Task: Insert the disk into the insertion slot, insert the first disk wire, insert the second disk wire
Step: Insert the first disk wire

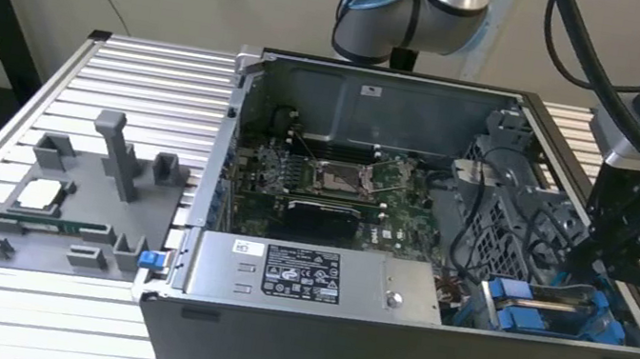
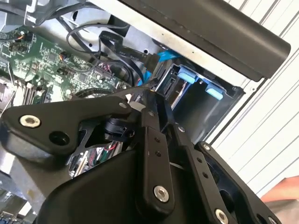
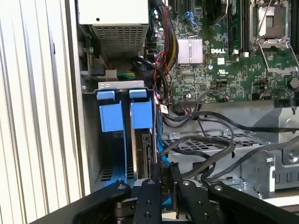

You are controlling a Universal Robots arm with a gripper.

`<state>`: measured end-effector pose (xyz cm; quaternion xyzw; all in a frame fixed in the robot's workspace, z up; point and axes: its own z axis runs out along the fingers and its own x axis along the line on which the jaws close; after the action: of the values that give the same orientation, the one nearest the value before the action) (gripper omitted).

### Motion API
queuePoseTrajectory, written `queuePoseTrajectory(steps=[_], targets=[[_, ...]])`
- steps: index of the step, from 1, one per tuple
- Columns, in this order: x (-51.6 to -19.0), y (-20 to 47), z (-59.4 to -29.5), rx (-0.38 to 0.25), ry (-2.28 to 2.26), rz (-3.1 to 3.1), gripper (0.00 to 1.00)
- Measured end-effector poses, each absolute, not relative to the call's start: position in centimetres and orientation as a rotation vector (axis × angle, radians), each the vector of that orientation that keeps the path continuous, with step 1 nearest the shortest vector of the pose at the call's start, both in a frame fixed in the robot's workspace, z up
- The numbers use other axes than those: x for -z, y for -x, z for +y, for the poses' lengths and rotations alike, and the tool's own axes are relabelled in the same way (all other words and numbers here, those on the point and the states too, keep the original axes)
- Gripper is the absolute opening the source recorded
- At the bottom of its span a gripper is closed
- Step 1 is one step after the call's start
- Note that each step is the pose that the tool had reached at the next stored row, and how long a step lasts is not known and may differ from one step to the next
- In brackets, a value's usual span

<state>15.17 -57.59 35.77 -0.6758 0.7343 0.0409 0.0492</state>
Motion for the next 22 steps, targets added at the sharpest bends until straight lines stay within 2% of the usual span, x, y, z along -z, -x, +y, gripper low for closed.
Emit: queuePoseTrajectory(steps=[22], targets=[[-34.6, -15.3, -58.6, -0.124, 2.067, 2.229, 0.0]])
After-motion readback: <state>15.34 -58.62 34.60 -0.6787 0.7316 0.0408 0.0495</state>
